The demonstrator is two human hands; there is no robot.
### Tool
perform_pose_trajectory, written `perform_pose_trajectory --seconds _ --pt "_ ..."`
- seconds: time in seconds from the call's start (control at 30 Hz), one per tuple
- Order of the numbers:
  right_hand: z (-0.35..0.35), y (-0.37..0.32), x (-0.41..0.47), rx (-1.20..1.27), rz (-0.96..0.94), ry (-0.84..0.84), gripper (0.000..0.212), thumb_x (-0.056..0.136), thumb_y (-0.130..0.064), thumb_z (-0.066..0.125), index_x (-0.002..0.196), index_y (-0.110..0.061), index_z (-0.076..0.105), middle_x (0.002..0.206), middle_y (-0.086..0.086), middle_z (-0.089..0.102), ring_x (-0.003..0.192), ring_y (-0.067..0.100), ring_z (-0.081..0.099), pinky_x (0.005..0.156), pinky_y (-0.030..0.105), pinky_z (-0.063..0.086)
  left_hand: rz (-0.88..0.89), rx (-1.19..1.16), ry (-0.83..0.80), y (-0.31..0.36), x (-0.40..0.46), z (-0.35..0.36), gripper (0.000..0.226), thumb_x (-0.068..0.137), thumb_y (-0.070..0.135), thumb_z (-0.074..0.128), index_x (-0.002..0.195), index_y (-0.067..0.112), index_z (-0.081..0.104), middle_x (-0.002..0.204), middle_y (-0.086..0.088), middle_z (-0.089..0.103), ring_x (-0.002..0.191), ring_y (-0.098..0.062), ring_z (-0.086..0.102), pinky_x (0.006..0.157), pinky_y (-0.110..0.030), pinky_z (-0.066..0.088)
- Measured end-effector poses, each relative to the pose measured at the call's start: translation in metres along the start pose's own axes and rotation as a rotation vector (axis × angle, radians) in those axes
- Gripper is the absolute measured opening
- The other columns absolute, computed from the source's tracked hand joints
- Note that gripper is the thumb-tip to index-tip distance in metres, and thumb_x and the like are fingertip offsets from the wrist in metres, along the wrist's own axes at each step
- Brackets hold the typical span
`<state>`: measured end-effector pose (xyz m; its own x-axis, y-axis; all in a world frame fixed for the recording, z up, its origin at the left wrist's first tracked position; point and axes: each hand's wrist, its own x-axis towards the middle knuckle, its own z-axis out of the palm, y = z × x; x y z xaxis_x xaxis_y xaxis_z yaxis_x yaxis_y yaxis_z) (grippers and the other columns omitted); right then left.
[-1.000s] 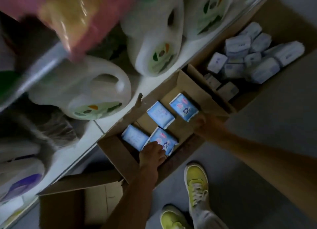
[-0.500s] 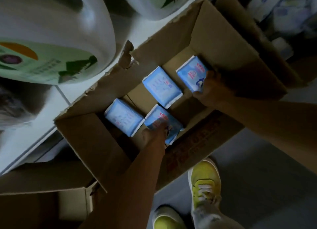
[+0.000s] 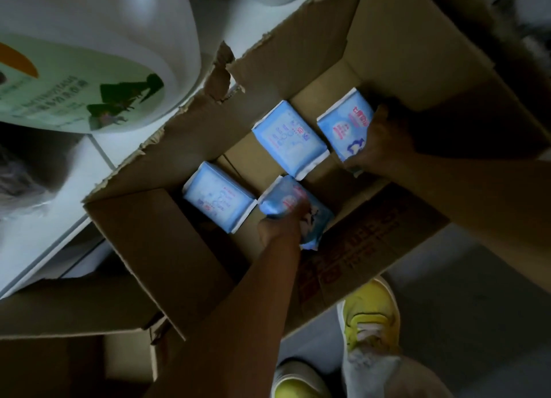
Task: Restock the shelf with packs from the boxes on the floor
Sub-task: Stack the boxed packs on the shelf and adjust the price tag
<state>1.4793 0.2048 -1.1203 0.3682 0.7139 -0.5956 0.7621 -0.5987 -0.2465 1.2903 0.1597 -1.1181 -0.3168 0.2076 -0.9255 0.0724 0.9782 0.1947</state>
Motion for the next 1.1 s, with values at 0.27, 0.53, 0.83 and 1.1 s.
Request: perform_pose_trajectory --seconds 0.27,0.53,0.83,1.1 --pt "-0.022 -0.005 -0.041 0.494 0.082 -0.198 0.072 0.052 -0.032 0.095 0.112 -0.005 0.067 0.109 0.008 0.069 0.098 0.022 0.067 0.084 0.036 0.056 0.097 -0.142 0.013 0.002 -0.038 -0.029 0.044 0.065 0.022 0.091 0.099 0.009 0.065 0.092 -0.009 0.07 0.075 -0.023 0.068 0.05 -0.028 0.054" --pt "-0.107 -0.021 -0.121 0.651 -0.061 -0.46 0.057 0.058 -0.03 0.092 0.106 -0.012 0.067 0.101 -0.001 0.072 0.092 0.012 0.067 0.087 0.033 0.056 0.341 -0.212 -0.103 0.028 -0.144 -0.062 0.026 0.076 0.013 0.083 0.094 0.022 0.067 0.092 -0.004 0.075 0.079 -0.019 0.072 0.069 -0.036 0.059" --pt "-0.213 -0.047 -0.214 1.035 -0.12 -0.49 0.045 0.07 -0.041 0.078 0.109 -0.02 0.068 0.101 0.003 0.075 0.094 0.023 0.072 0.091 0.046 0.055 0.414 -0.202 -0.244 0.051 -0.273 -0.104 0.026 0.081 0.014 0.079 0.103 0.014 0.066 0.1 -0.006 0.075 0.077 -0.014 0.074 0.057 -0.026 0.059" --pt "-0.302 -0.077 -0.309 1.101 -0.099 -0.385 0.034 0.084 -0.028 0.072 0.115 -0.015 0.066 0.101 0.009 0.075 0.092 0.028 0.072 0.082 0.042 0.058 0.467 -0.303 -0.326 0.061 -0.384 -0.16 0.031 0.081 0.013 0.078 0.11 0.009 0.068 0.104 -0.012 0.075 0.091 -0.026 0.073 0.076 -0.04 0.061"
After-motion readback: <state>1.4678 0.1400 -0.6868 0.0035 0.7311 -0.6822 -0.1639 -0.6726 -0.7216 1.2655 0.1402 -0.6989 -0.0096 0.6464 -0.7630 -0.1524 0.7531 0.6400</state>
